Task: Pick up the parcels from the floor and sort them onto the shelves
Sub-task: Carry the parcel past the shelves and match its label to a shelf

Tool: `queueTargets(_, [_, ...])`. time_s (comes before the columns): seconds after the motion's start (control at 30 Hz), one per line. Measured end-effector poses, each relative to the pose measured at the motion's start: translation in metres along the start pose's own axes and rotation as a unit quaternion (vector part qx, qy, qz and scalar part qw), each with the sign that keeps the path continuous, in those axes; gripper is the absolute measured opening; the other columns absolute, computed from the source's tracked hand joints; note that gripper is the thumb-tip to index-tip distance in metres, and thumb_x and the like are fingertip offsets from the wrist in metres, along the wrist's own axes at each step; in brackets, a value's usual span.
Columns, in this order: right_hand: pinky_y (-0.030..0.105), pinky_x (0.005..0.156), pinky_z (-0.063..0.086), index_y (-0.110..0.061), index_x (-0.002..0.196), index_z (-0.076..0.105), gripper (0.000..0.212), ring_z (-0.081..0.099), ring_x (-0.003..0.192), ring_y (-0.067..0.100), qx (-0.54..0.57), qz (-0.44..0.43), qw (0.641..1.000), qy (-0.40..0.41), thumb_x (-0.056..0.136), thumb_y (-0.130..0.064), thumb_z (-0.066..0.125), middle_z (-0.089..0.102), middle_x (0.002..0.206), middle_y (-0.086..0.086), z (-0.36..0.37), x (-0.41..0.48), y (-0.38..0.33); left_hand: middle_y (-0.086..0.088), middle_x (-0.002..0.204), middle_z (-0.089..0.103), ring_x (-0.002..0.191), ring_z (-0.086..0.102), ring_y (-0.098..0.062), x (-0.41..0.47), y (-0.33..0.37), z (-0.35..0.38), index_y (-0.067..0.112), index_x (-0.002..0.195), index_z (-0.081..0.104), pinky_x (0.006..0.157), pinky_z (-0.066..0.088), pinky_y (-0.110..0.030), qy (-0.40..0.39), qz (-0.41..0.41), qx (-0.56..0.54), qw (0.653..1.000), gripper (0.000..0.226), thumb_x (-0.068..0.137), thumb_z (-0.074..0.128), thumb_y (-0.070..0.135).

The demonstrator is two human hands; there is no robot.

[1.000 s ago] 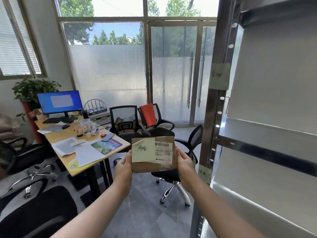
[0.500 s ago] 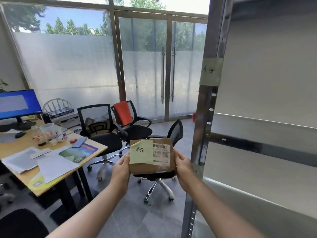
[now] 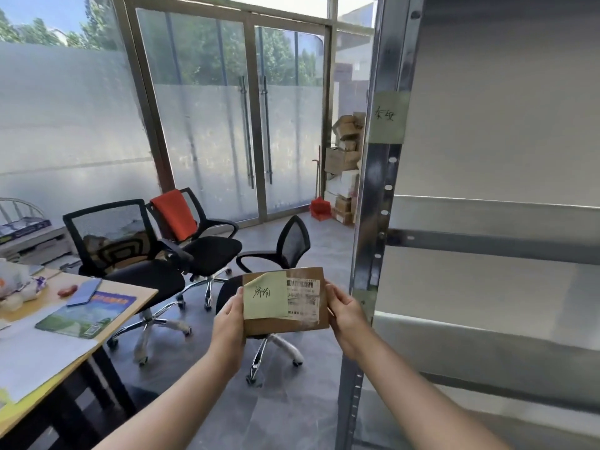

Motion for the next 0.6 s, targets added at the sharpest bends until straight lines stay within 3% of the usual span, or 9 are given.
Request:
queueTargets(0.07, [0.028, 0.072, 0.059, -0.017, 0.121, 0.067, 0.027, 0.071, 0.096, 0.020, 0.006, 0.001, 1.000, 0.026, 0.104, -0.023, 0.047, 0.077, 0.100, 0.003, -0.008, -0.009, 0.007, -0.022, 0.112, 0.074, 0.094, 0.068, -0.031, 0.001, -0.009, 0.002, 0.018, 0.094, 0.077, 0.094, 0.054, -0.053, -0.016, -0.006, 0.003, 1.000, 0.030, 0.104, 0.052, 0.031])
queueTargets(0.17, [0.040, 0.086, 0.058, -0.021, 0.116, 0.067, 0.024, 0.070, 0.102, 0.025, 0.009, 0.001, 0.998, 0.069, 0.104, -0.021, 0.046, 0.077, 0.102, 0.005, -0.027, -0.025, 0.014, -0.019, 0.111, 0.075, 0.104, 0.069, -0.038, 0.002, -0.029, 0.012, 0.022, 0.095, 0.080, 0.103, 0.048, -0.059, -0.050, -0.017, 0.033, 0.998, 0.027, 0.099, 0.057, 0.037])
queueTargets(0.33, [0.036, 0.074, 0.059, -0.020, 0.119, 0.065, 0.025, 0.075, 0.093, 0.020, 0.000, 0.004, 0.992, 0.128, 0.106, -0.019, 0.043, 0.078, 0.102, 0.005, -0.063, -0.047, 0.026, -0.014, 0.105, 0.077, 0.099, 0.069, -0.035, -0.009, -0.055, 0.037, 0.020, 0.101, 0.078, 0.094, 0.052, -0.054, -0.085, -0.035, 0.045, 0.995, 0.027, 0.101, 0.056, 0.034])
queueTargets(0.47, [0.043, 0.080, 0.058, -0.018, 0.116, 0.065, 0.025, 0.072, 0.093, 0.023, 0.004, -0.004, 0.985, 0.173, 0.107, -0.016, 0.041, 0.076, 0.101, 0.006, -0.090, -0.059, 0.030, -0.013, 0.107, 0.076, 0.100, 0.066, -0.029, -0.020, -0.074, 0.060, 0.020, 0.104, 0.075, 0.090, 0.052, -0.048, -0.115, -0.061, 0.041, 0.991, 0.026, 0.103, 0.053, 0.035])
queueTargets(0.6, [0.051, 0.094, 0.054, -0.021, 0.116, 0.064, 0.028, 0.069, 0.102, 0.027, -0.012, -0.006, 0.979, 0.202, 0.108, -0.021, 0.037, 0.075, 0.107, 0.007, -0.112, -0.066, 0.037, -0.009, 0.104, 0.076, 0.094, 0.066, -0.022, -0.028, -0.093, 0.079, 0.017, 0.113, 0.072, 0.071, 0.049, -0.032, -0.142, -0.080, 0.045, 0.986, 0.029, 0.104, 0.051, 0.035])
Point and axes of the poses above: each hand's wrist, its own x-axis towards the middle knuckle, its own z-axis out of the palm, y = z × x, the point moved 4 cm from there along x, towards the middle knuckle
